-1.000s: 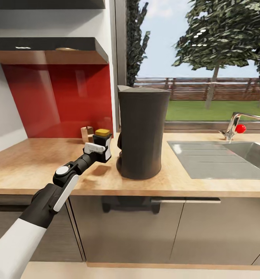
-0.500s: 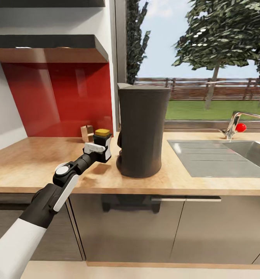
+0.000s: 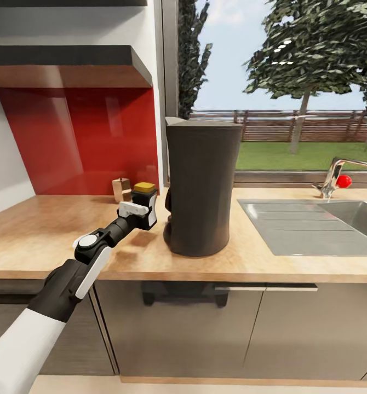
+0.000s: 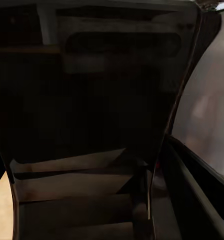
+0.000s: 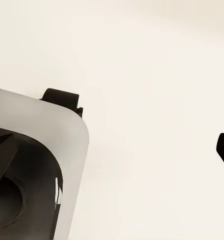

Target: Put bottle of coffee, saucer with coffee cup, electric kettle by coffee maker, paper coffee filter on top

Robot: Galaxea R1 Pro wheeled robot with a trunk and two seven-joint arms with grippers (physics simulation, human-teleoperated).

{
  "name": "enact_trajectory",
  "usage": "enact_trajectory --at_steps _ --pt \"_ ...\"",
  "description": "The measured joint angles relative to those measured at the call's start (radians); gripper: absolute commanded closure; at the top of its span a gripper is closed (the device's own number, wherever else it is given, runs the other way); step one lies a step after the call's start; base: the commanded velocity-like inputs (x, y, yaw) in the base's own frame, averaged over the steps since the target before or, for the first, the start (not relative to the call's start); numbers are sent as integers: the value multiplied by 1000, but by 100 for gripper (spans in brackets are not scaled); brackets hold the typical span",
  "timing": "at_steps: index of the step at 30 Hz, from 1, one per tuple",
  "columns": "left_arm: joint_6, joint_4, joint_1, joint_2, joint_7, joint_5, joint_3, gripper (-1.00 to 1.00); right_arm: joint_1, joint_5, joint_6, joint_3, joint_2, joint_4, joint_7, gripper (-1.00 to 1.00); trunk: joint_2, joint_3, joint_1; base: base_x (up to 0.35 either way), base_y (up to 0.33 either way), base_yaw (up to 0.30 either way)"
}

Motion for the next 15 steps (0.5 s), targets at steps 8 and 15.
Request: enact_trajectory --at_steps 8,15 --pt "0 1 0 0 0 0 1 100 0 0 0 0 0 0 0 -100 0 0 0 31 0 0" --pt "0 1 0 0 0 -1 1 100 0 0 0 0 0 0 0 -100 -21 -9 12 1 0 0"
